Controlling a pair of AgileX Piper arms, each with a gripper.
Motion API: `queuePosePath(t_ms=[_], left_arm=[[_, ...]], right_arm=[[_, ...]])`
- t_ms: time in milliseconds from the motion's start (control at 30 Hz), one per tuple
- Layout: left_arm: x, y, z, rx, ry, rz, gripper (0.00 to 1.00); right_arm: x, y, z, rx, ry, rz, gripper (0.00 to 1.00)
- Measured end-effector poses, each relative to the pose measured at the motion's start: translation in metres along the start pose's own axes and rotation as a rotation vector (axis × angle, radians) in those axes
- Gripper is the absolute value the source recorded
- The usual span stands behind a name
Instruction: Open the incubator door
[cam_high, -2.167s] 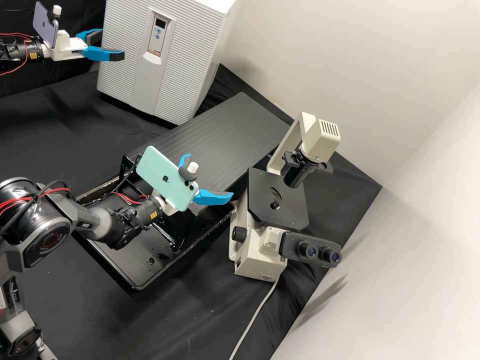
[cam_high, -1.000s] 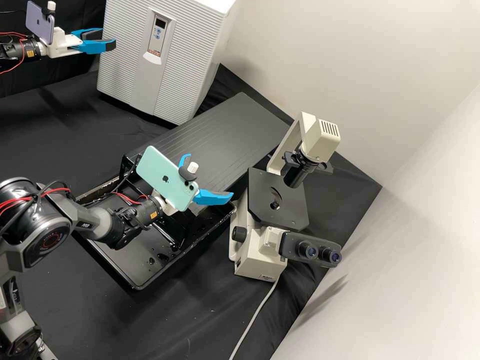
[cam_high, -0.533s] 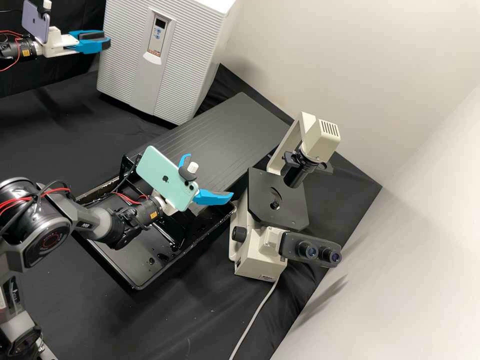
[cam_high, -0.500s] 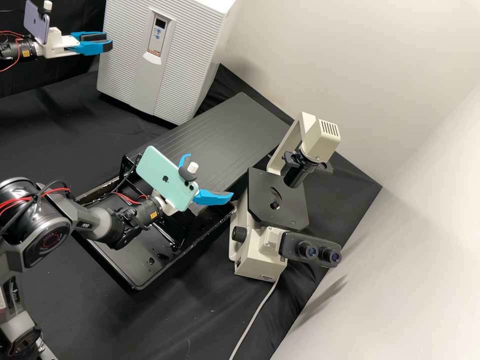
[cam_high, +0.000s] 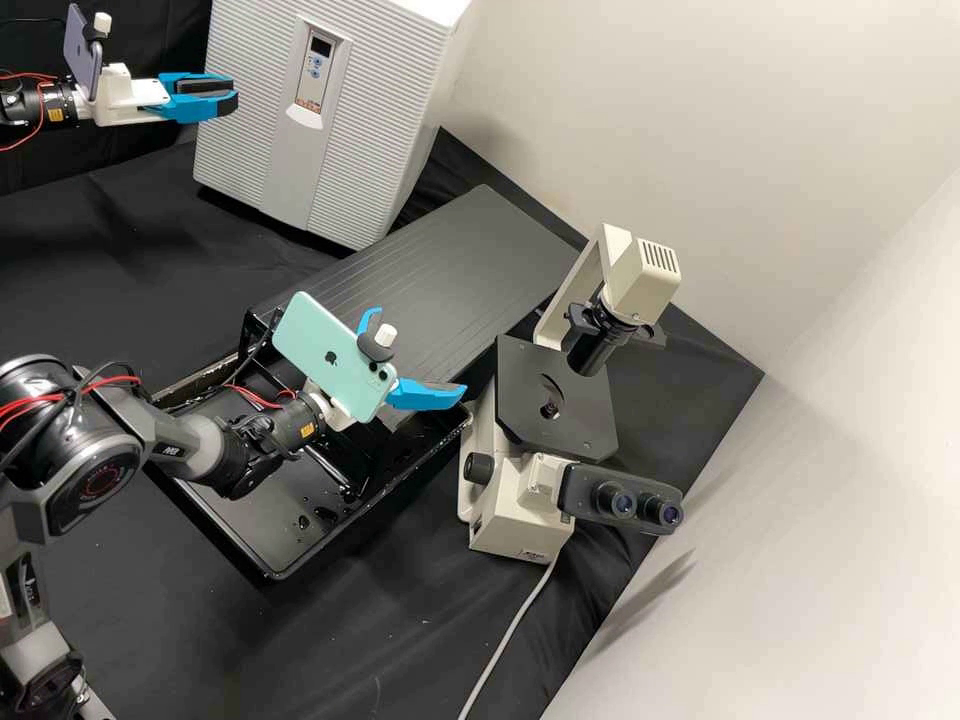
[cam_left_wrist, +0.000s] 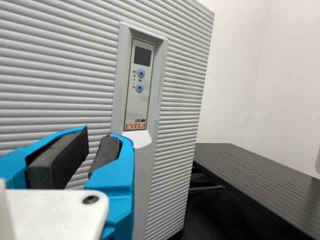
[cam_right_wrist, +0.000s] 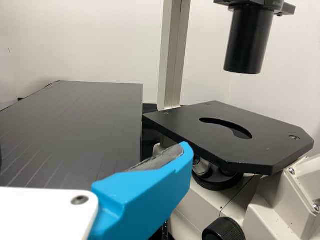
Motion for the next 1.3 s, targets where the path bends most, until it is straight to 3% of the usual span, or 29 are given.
queuePosePath(t_ms=[33,67,433,633,767,1067,1300], left_arm=[[0.000,0.000,0.000,0.001,0.004,0.004,0.00],[0.000,0.001,0.000,0.005,0.007,0.007,1.00],[-0.009,0.018,-0.013,0.065,0.149,0.060,1.00],[-0.016,0.027,-0.025,0.054,0.231,0.087,1.00],[-0.019,0.028,-0.031,0.058,0.271,0.078,1.00],[-0.010,0.030,-0.031,0.063,0.273,0.071,1.00],[0.006,0.031,-0.024,0.108,0.211,0.049,1.00]], right_arm=[[0.000,0.000,0.000,0.000,0.000,0.000,1.00],[0.000,0.000,0.000,0.000,0.000,0.000,1.00],[0.000,0.000,0.000,0.000,0.000,0.000,1.00],[0.000,0.000,0.000,0.000,0.000,0.000,1.00],[0.000,0.000,0.000,0.000,0.000,0.000,1.00],[0.000,0.000,0.000,0.000,0.000,0.000,1.00],[0.000,0.000,0.000,0.000,0.000,0.000,1.00]])
